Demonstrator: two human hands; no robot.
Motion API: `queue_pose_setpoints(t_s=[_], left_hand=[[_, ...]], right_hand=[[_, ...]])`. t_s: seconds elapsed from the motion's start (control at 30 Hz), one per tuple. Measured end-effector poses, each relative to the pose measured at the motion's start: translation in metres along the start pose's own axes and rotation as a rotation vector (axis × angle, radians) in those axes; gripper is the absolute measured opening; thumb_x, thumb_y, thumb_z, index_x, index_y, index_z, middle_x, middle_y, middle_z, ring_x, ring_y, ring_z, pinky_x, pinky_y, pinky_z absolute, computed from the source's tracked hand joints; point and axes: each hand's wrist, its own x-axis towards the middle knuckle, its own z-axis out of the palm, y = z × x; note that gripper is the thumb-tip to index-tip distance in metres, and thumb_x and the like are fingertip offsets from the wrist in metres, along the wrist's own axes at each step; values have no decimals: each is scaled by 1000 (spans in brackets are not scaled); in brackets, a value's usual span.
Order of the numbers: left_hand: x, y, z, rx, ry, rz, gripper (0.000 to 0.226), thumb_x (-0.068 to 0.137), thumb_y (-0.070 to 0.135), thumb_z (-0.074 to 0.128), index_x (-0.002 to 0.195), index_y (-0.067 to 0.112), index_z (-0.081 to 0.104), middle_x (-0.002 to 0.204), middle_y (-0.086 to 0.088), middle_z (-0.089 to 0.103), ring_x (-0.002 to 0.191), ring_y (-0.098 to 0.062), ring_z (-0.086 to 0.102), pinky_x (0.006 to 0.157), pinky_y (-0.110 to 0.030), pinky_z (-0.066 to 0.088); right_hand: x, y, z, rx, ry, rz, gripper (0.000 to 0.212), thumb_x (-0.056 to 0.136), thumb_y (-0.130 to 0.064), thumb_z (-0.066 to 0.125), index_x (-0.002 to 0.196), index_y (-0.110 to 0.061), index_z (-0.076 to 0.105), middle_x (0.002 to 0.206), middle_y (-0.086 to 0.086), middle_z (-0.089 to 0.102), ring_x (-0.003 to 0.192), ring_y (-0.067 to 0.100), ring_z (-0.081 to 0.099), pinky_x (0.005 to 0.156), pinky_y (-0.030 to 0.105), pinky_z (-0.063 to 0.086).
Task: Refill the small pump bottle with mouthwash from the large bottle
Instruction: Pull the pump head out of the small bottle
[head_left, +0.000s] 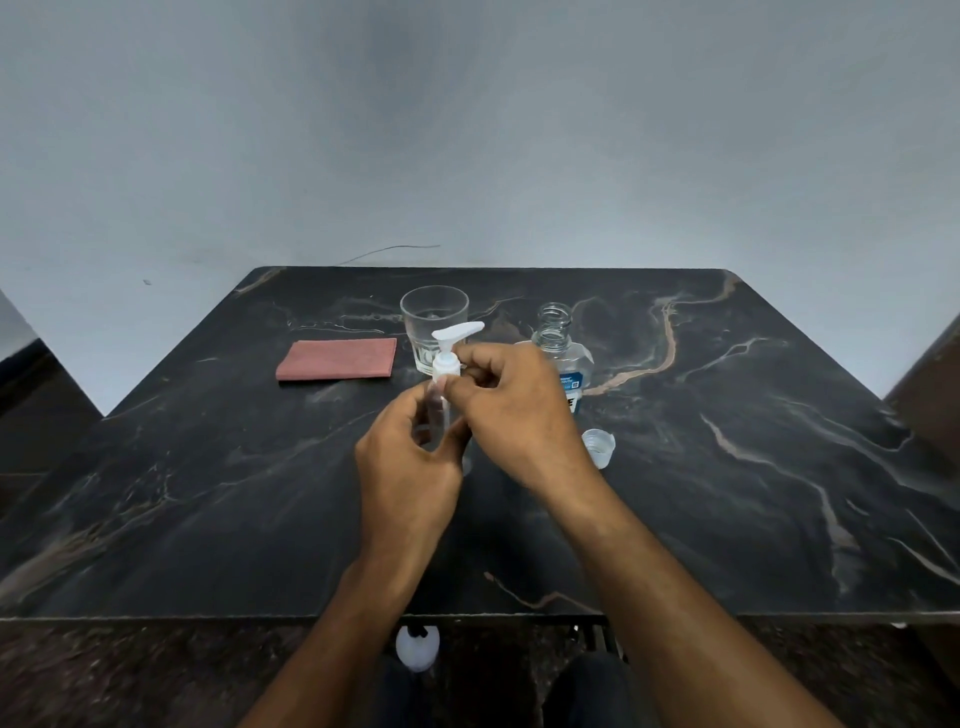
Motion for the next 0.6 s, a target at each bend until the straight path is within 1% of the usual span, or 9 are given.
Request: queue_pose_setpoints(t_s=[0.07, 0.1, 0.17, 0.3, 0.37, 0.43, 0.47, 0.53, 0.6], left_hand=[[0, -1, 1, 13, 21, -6, 22, 85, 20, 73, 100, 36, 73, 89, 15, 76, 86, 0, 73, 77, -32, 62], [0, -2, 1, 13, 33, -11, 18, 86, 21, 72, 99, 34, 73, 87, 13, 76, 85, -1, 73, 76, -34, 62], [0, -1, 2, 8, 39, -10, 14, 89, 23, 72, 100, 31, 72, 88, 11, 77, 86, -4, 74, 77, -36, 63], [0, 2, 1, 14, 30, 10, 22, 89, 20, 73, 106, 34, 73, 95, 14, 76, 90, -2, 73, 81, -32, 62], [1, 3, 0, 22, 23, 18, 28, 86, 18, 74, 104, 39, 71, 94, 16, 76, 89, 0, 72, 79, -29, 61], [1, 3, -1, 25, 14, 13, 30, 85, 18, 74, 102, 42, 70, 93, 17, 76, 89, 0, 72, 78, -29, 61], [1, 2, -1, 22, 17, 6, 28, 86, 17, 74, 101, 41, 70, 93, 16, 76, 89, 0, 72, 79, -31, 62], [2, 0, 0, 45, 29, 5, 18, 89, 19, 72, 101, 33, 71, 93, 13, 76, 89, -2, 73, 80, -34, 62], [2, -1, 0, 78, 35, 7, 13, 92, 24, 71, 104, 28, 71, 92, 12, 76, 88, -2, 72, 79, -33, 63]], right_hand=[[-3, 1, 6, -34, 47, -18, 20, 83, -18, 71, 66, -22, 62, 52, -13, 45, 51, 4, 41, 53, 17, 35], [-5, 0, 8, -48, 89, -14, 9, 82, -26, 76, 82, -23, 68, 60, -13, 50, 58, 3, 46, 58, 18, 39], [-8, 4, 14, -72, 203, -11, 30, 78, -36, 81, 98, -19, 67, 76, -9, 55, 71, 6, 51, 65, 22, 45], [-9, 1, 17, -95, 314, -95, 15, 79, -28, 77, 86, -18, 69, 69, -12, 50, 68, 8, 50, 66, 28, 48], [-7, 0, 15, -103, 280, -104, 8, 79, -24, 72, 75, -18, 69, 60, -11, 46, 63, 9, 47, 62, 32, 47], [-4, 2, 13, -85, 230, -94, 11, 78, -23, 69, 71, -14, 68, 53, -10, 42, 58, 8, 43, 59, 34, 47], [-3, 2, 14, -85, 202, -87, 12, 78, -26, 70, 74, -14, 69, 54, -12, 43, 59, 6, 44, 61, 32, 48], [-3, 2, 16, -121, 177, -75, 22, 77, -38, 77, 86, -21, 67, 65, -16, 48, 66, 2, 48, 64, 20, 46], [-3, 5, 19, -130, 224, -63, 35, 73, -44, 83, 91, -24, 61, 73, -16, 51, 72, 1, 50, 65, 14, 42]])
